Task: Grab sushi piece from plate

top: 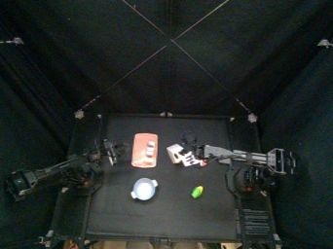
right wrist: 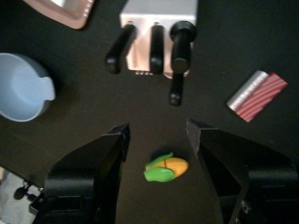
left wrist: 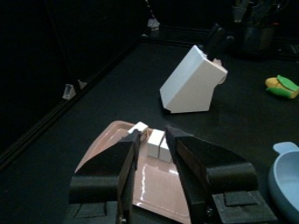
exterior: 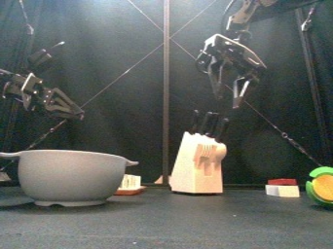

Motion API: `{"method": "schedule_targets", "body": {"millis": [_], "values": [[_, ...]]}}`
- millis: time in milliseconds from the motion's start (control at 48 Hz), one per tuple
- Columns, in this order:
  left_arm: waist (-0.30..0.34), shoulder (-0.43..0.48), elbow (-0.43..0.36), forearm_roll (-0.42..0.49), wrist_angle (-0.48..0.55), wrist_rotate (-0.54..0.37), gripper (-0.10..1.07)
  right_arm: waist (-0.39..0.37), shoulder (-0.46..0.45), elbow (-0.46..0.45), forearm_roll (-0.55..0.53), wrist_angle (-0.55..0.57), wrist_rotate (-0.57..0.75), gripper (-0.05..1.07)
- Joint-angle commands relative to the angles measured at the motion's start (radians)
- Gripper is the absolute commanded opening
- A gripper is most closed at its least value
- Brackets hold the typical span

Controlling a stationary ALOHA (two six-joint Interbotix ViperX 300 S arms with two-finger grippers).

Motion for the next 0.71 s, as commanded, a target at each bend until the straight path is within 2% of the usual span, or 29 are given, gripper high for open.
{"method": "schedule_targets", "body": {"millis": [0, 229, 333, 479, 688], "values": [[-0.011, 0.002, -0.02, -0.023, -0.003, -0.003, 0.72, 0.0, -0.086, 0.061, -0.021, -0.198, -0.003, 0.88], [-0.058, 0.002, -0.046, -0.124, 0.003, -0.008, 0.74, 0.006, -0.233, 0.296, -0.087, -0.626, -0.008, 0.88], [-0.077, 0.002, -0.051, -0.186, 0.034, -0.008, 0.78, 0.002, -0.314, 0.41, -0.14, -0.776, -0.009, 0.88], [-0.11, 0.003, -0.071, -0.262, 0.101, -0.009, 0.89, 0.002, -0.41, 0.514, -0.224, -0.894, -0.009, 0.88], [-0.199, 0.003, -0.138, -0.413, 0.227, -0.006, 1.03, 0.0, -0.495, 0.586, -0.341, -0.991, -0.014, 0.88]]}}
